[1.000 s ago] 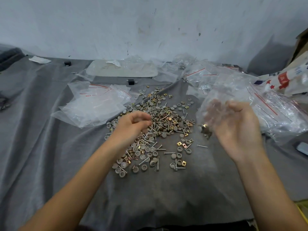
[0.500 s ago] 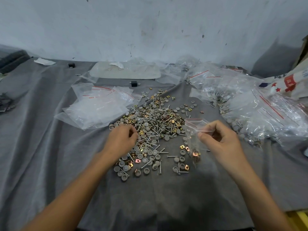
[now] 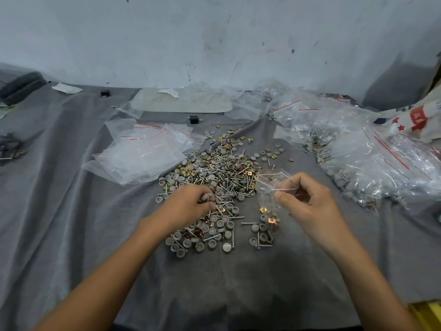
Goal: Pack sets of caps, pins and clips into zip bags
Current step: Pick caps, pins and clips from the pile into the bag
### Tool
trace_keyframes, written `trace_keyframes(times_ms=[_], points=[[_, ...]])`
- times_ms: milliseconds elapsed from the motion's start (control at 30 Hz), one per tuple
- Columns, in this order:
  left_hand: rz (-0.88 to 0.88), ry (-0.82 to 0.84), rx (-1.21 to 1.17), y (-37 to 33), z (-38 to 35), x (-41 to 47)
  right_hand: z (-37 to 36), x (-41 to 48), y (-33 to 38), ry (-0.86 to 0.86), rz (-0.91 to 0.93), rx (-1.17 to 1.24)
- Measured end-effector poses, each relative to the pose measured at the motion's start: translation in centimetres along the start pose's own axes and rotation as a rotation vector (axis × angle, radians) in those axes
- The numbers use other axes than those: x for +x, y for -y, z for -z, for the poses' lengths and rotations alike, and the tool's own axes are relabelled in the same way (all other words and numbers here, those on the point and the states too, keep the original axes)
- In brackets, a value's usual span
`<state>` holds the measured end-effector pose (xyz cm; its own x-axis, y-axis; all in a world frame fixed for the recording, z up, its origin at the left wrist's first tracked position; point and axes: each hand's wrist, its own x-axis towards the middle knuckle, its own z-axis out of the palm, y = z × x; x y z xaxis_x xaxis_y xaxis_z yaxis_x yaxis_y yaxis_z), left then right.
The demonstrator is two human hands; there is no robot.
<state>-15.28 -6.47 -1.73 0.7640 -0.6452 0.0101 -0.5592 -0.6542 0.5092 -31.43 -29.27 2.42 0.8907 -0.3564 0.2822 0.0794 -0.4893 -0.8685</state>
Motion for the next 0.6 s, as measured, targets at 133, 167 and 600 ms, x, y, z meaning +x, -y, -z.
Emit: trace_keyframes(times_ms=[133,167,600], points=[[0.058,-0.07,-0.162,0.7,1.1,0.4,0.0,0.0,0.1,0.001,0.002,-0.041],[0.072,-0.075,-0.209,0.9,1.3,0.4,-0.2,0.0,0.2,0.006,0.0,-0.054],[0.173,-0.151,-0.542,0.9,2.8,0.5,-1.6,-0.6,1.9,0.182,0.123,-0.316]])
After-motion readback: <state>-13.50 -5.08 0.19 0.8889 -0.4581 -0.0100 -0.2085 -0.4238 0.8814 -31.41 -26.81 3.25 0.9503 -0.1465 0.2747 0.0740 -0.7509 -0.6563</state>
